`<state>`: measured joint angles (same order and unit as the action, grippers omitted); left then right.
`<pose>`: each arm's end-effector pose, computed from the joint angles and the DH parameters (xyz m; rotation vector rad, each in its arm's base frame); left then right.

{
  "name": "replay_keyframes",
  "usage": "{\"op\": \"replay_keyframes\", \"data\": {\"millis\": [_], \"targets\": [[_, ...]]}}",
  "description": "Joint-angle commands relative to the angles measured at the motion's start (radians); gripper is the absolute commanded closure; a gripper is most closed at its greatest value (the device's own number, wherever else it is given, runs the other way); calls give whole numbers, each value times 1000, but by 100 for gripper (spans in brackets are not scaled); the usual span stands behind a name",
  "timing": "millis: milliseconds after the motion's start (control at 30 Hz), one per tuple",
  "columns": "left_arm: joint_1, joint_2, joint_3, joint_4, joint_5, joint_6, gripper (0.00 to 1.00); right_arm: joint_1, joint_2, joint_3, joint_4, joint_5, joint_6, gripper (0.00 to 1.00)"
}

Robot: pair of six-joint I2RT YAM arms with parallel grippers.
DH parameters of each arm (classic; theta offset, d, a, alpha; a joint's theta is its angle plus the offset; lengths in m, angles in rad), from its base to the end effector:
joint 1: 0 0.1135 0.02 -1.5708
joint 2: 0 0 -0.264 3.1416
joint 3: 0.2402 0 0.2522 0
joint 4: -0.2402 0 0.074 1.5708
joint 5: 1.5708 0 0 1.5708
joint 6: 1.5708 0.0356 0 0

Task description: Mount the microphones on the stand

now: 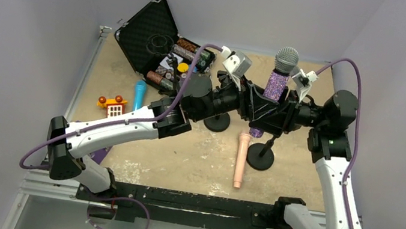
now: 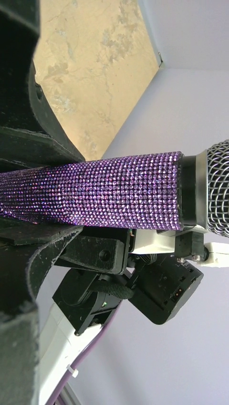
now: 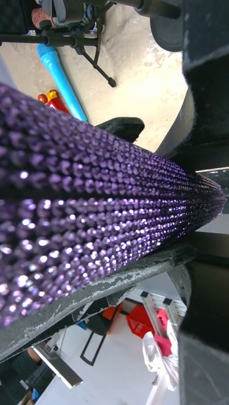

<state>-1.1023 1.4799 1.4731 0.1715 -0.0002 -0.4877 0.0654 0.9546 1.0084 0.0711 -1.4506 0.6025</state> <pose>0.1578 -0.3119 0.4527 0.4659 1.4685 -1.2976 0.1838 0.0475 0.4118 -0.8866 1.5513 1.5239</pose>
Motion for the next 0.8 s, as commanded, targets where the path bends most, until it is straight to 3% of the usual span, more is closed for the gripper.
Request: {"op": "replay_keyframes", "data": {"millis": [0,33,100,200,367,533,633,767], "targets": [[29,-83,-33,146,36,-62,84,2,-22,22,-34,-15,-100,100],[42,-98,-46,132,66,-70,64,0,-20,39,-62,-19,-140,100],[72,-133,-93,115,161,-74,36,-13,0,92,-232,-5,-330,100],[120,-220,-195,99,232,-73,13,-14,46,234,-553,105,-658,100],[175,-366,-254,-198,213,79,4,-12,121,345,-718,258,-881,100],[179,-399,-223,-540,60,339,4,-10,199,406,-689,459,-1015,100],[194,-392,-247,-591,-46,446,3,-5,259,422,-643,569,-1084,100],[257,-370,-298,-531,-15,513,2,3,347,448,-614,616,-1154,100]]}}
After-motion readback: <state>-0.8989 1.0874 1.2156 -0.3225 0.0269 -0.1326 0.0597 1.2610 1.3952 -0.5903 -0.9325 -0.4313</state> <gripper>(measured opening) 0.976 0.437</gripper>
